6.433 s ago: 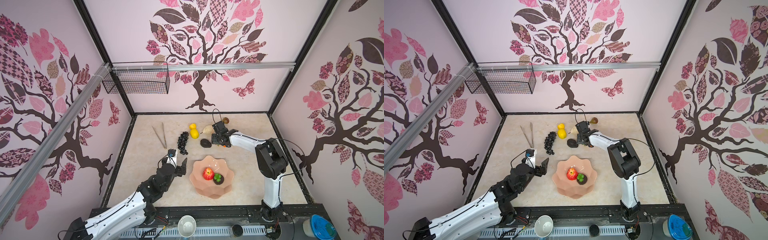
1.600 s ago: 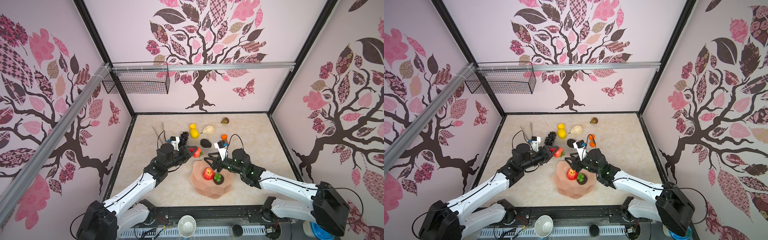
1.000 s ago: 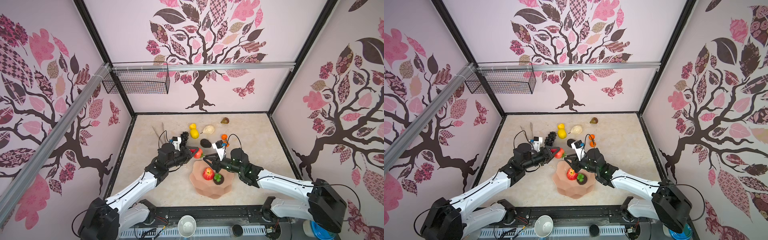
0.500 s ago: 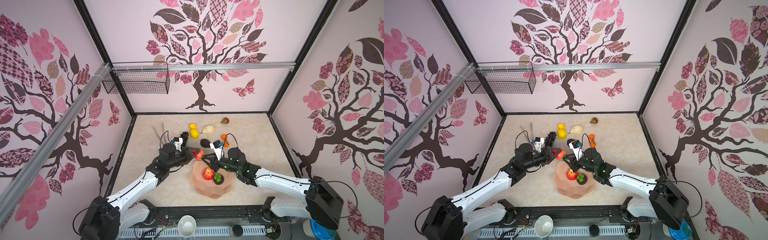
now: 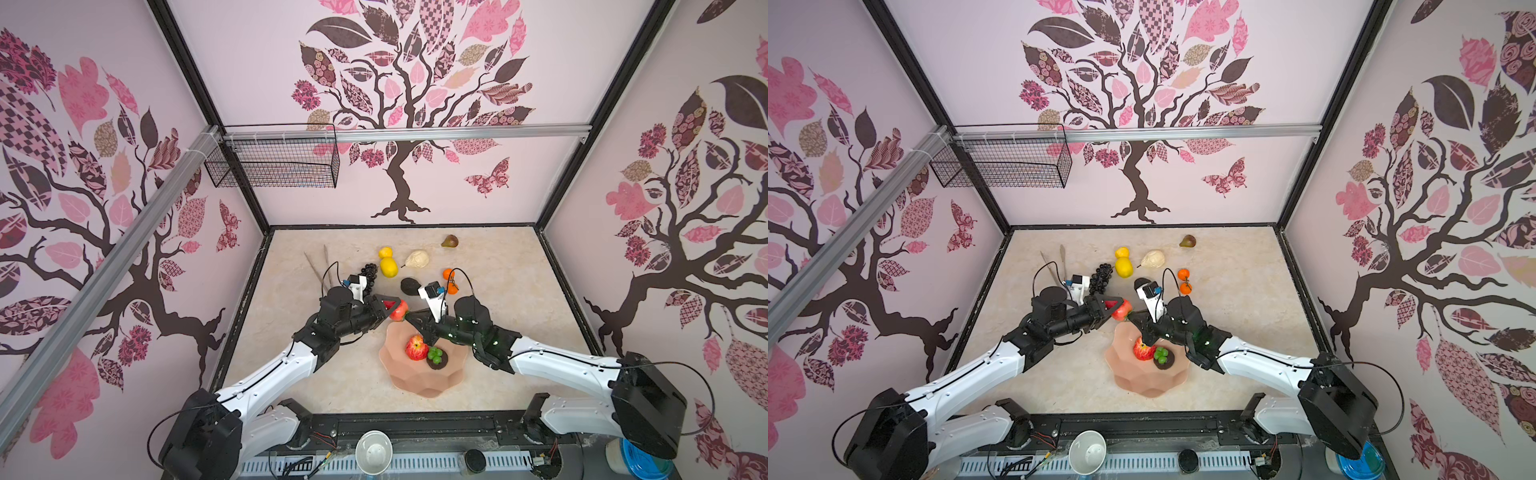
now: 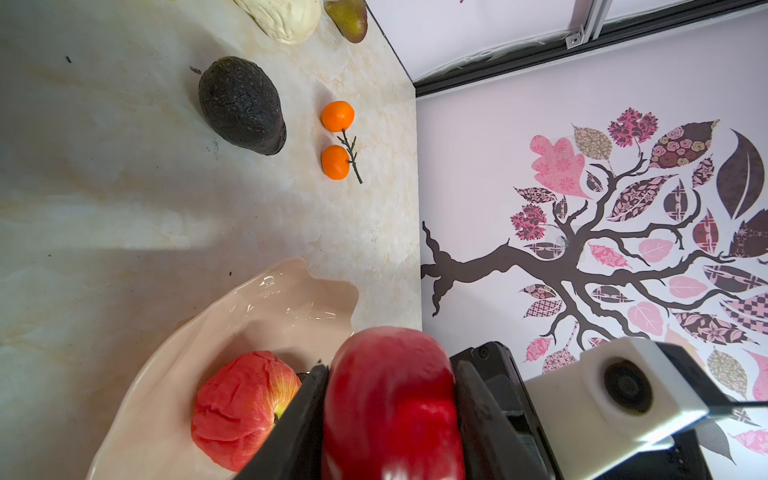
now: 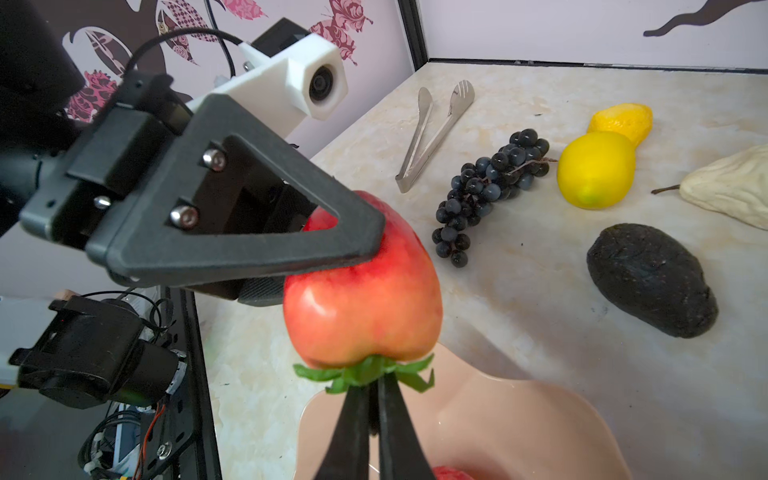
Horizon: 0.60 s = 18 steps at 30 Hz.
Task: Place and organize the fake fruits in the fruit bowl
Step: 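Lower the red pear into the bowl beside the apple and open the right gripper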
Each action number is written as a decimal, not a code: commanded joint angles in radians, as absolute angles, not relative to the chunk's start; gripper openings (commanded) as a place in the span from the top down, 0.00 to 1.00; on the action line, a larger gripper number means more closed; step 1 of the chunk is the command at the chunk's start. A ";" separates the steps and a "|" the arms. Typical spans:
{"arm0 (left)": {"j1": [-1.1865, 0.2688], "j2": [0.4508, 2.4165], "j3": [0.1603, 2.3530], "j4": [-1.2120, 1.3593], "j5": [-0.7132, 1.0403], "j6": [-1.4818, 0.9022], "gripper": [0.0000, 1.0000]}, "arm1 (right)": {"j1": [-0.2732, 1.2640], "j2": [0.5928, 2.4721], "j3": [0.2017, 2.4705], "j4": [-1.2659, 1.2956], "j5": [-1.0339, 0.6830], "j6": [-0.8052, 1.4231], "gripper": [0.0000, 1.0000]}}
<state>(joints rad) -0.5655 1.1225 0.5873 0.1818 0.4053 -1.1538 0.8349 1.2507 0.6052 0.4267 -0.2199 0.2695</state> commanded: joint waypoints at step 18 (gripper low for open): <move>-0.514 0.952 0.632 -0.131 0.150 -0.844 0.08 | 0.915 1.126 0.733 -0.081 -0.022 0.270 0.98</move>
<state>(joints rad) -0.5327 1.0000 0.5888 -0.0177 0.2619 -0.9703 0.8825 1.1664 0.6857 0.1020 -0.1085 0.2657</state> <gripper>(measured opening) 0.918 0.070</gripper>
